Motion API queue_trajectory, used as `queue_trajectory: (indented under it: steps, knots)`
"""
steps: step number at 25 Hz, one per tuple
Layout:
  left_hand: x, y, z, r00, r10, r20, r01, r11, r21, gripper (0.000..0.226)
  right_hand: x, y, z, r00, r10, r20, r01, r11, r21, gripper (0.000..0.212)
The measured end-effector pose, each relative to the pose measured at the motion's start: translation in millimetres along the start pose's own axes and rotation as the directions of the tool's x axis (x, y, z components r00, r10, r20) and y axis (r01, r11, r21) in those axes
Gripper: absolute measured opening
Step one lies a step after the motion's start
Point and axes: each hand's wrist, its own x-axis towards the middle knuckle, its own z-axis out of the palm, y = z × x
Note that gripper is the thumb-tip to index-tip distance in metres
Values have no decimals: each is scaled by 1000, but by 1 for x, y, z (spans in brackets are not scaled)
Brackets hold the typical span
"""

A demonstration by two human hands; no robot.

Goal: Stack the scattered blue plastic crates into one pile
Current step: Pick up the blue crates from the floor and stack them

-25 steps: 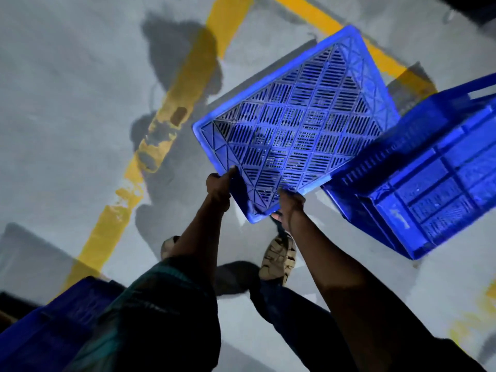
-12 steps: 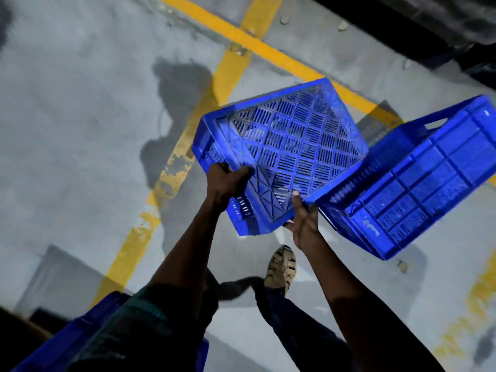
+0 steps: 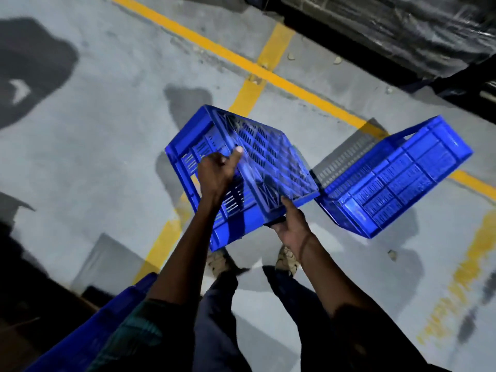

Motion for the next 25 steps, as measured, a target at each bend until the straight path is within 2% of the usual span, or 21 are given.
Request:
queue_trajectory:
  steps: [2,4,5,6,7,8,9,10,11,12,15,17,20,25]
  knots:
    - [-24,2,-48,986,-20,-168,20,1000,-1,60,-40,13,14,1000,8,-4,-8,1000,-10,16]
    - [-47,-7,-94,934,-43,-354,51,999,14,44,-84,24,25,1000,3,1,-3,1000,-5,13]
    - [-57,-13,-114,915,-88,-393,103,994,17,46,-106,29,28,1000,-5,9,5,1000,-2,13]
    - [-65,-21,-132,910,-200,-363,202,979,-34,55,-126,34,30,1000,-15,19,15,1000,-9,14]
    - [-72,-29,-149,902,-372,-221,335,923,-189,63,-144,39,31,999,-29,26,29,999,-24,15]
    - [-78,-32,-166,869,-494,26,466,800,-379,60,-160,43,30,999,-46,28,47,998,-46,16]
    - [-83,-32,-180,807,-505,306,588,634,-503,52,-174,44,30,998,-63,22,65,995,-78,17]
    - [-89,-29,-192,743,-479,467,668,504,-547,46,-186,43,30,997,-80,7,81,990,-119,17]
    - [-94,-26,-203,724,-457,517,689,435,-580,45,-199,41,33,996,-93,-2,92,982,-163,17]
    - [-100,-23,-213,724,-449,523,686,398,-609,45,-209,39,36,994,-105,-13,100,975,-200,16]
    - [-118,-2,-231,794,-385,471,603,398,-691,46,-233,27,46,988,-153,-33,141,960,-244,13]
    - [-127,18,-236,822,-311,477,565,339,-752,46,-241,20,47,988,-151,-44,138,967,-213,12]
    - [-134,42,-247,826,-224,518,561,236,-793,46,-248,15,46,991,-94,-101,69,973,-222,18]
    - [-148,55,-281,832,-128,541,553,275,-786,45,-260,31,59,995,-19,-99,-11,956,-293,23]
